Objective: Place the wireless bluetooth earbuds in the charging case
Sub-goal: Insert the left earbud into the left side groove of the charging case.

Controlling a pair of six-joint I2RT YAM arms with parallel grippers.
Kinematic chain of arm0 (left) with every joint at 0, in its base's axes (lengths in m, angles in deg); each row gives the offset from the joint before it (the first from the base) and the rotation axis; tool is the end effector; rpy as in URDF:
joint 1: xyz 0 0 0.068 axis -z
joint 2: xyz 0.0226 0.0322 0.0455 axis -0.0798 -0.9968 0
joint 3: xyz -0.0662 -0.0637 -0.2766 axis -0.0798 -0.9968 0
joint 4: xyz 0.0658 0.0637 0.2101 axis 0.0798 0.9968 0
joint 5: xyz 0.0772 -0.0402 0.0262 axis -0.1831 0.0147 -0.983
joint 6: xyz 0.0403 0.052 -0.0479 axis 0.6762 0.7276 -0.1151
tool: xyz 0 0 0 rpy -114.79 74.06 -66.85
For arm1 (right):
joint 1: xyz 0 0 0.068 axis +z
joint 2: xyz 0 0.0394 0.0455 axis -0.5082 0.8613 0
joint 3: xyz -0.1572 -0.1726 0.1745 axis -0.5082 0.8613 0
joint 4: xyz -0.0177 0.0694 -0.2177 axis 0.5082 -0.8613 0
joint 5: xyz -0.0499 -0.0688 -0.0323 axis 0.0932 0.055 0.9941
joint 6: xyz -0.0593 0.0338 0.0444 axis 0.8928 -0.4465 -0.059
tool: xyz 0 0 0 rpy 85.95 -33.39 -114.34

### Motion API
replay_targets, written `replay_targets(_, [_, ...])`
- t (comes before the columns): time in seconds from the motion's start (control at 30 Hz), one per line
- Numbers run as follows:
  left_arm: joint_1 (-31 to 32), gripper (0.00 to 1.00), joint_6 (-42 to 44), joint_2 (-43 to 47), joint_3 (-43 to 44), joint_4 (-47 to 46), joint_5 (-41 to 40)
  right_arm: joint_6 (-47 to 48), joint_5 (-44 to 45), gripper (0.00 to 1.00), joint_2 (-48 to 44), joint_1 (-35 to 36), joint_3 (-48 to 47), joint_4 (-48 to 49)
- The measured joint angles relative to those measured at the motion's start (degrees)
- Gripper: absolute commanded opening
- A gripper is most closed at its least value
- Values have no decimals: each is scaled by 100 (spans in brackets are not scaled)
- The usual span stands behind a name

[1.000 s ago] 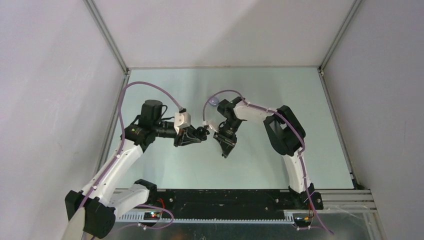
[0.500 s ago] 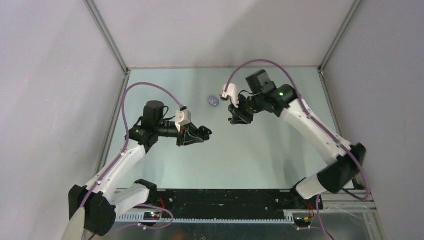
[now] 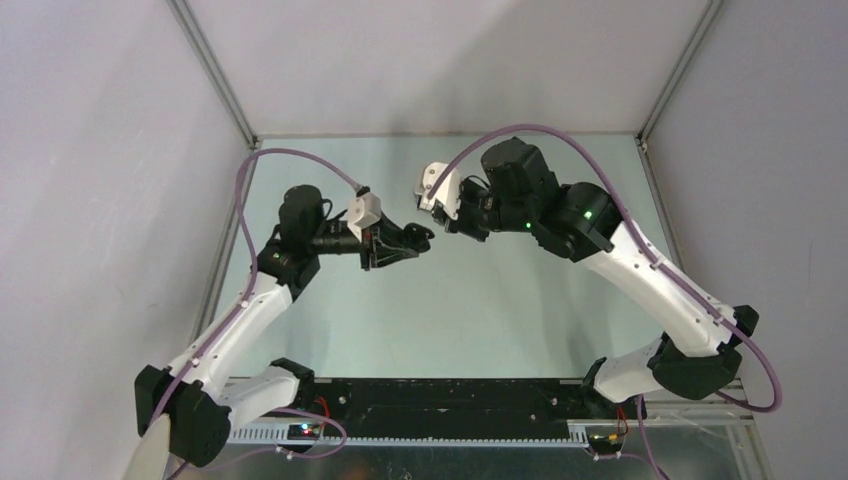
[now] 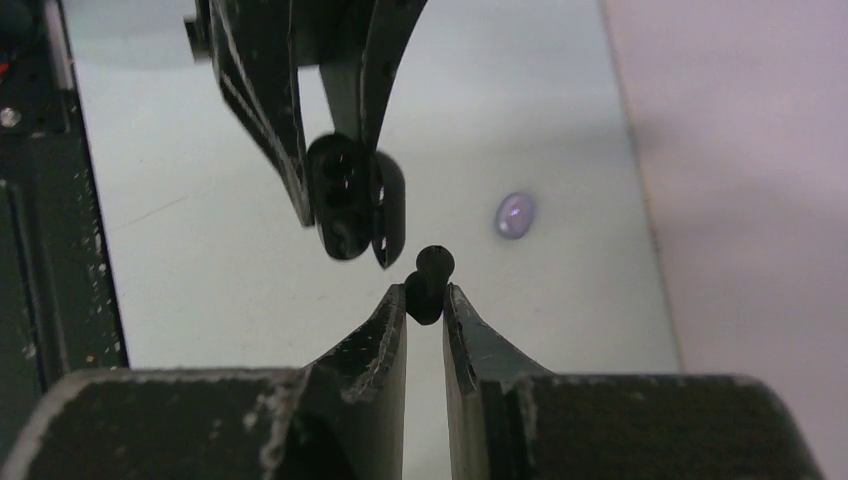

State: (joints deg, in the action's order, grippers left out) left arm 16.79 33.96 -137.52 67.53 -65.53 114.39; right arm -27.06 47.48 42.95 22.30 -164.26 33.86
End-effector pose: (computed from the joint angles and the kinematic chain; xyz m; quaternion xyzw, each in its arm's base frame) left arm 0.1618 -0.1310 0.3462 0.4953 0.5597 -0.4603 0.4791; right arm 0.1564 0.2257 0.4494 -0.6295 0.5984 0.1484 0.4730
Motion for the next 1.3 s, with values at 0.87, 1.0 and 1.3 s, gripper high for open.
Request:
replay_targets(0.87, [625, 8, -2949, -70, -1794, -5455, -855, 850, 1003, 8, 87, 1145, -197, -804])
replay_targets(1.0, [625, 8, -2802, 13, -1794, -5418, -678, 911, 1082, 8, 87, 1244, -197, -802])
replay_targets(1.3, [627, 7, -2461, 17, -1794, -5018, -553, 1014, 1176, 8, 195, 1521, -201, -804])
